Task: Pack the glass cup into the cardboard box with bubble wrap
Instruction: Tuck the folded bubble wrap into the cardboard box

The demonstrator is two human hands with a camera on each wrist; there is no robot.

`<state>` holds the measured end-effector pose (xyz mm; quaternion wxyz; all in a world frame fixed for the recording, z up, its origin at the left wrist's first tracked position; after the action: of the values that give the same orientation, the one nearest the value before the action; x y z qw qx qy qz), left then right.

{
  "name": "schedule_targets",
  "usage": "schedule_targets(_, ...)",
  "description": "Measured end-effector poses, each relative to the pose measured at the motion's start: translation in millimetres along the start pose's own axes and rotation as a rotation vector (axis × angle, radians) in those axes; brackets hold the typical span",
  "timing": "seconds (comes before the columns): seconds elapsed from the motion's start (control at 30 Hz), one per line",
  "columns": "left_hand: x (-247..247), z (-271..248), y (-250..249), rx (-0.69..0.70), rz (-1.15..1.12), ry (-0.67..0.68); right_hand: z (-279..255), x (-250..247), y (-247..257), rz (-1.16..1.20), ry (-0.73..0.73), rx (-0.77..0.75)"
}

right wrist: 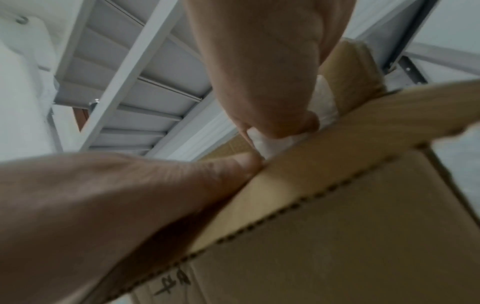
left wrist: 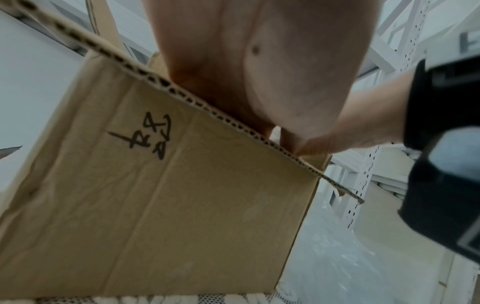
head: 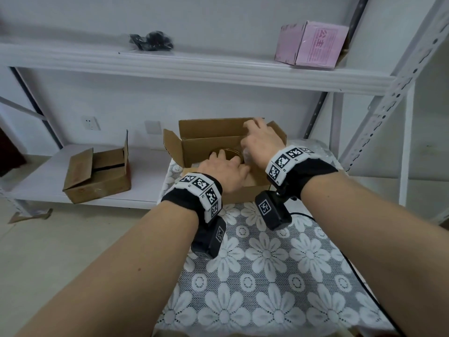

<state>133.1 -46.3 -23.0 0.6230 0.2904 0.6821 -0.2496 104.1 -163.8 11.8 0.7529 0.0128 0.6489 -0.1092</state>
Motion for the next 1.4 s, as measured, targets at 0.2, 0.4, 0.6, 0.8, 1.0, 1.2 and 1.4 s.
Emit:
schedule_targets(0.2,-4,2,-3,-0.038,0.023,0.058,-9,4,-5,-0.07,-0.206,0.109)
schedule_targets(0.4,-5,4,-4,-0.053,0.0,0.102,-24,1,6,0.207,-0.139,0.03)
schedule_targets(0.6,3,18,-1,-0.013,-0.016,0.148,-8,14,-2,0.315,0.056,0.096)
schedule_targets(0.8,5,22,4,0.0,0.009,0.149,3,7,-1,0.306,0.294,0.172)
schedule_targets(1.0,13,31,5,0.076,0.015,0.135,12,15,-2,0.363,0.408,0.283)
schedule_targets(1.2,3,11,1,0.0,-0.002,0.098,-22,16,-5,0.597,-0.015,0.213)
schedule_targets(1.4,6,-2,-4,0.018,0.043,-0.1,-74,23,-23,0.646,-0.437,0.086)
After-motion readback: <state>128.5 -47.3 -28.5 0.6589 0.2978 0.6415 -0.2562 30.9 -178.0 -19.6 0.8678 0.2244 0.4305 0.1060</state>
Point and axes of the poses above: each hand's wrist, its own z-axis towards the middle knuckle, its own x-axis out of the palm, y = z × x, the point moved 1 cm from there along z, towards the middle knuckle, and after that the axes turned 7 degrees about z, right-handed, at the moved point
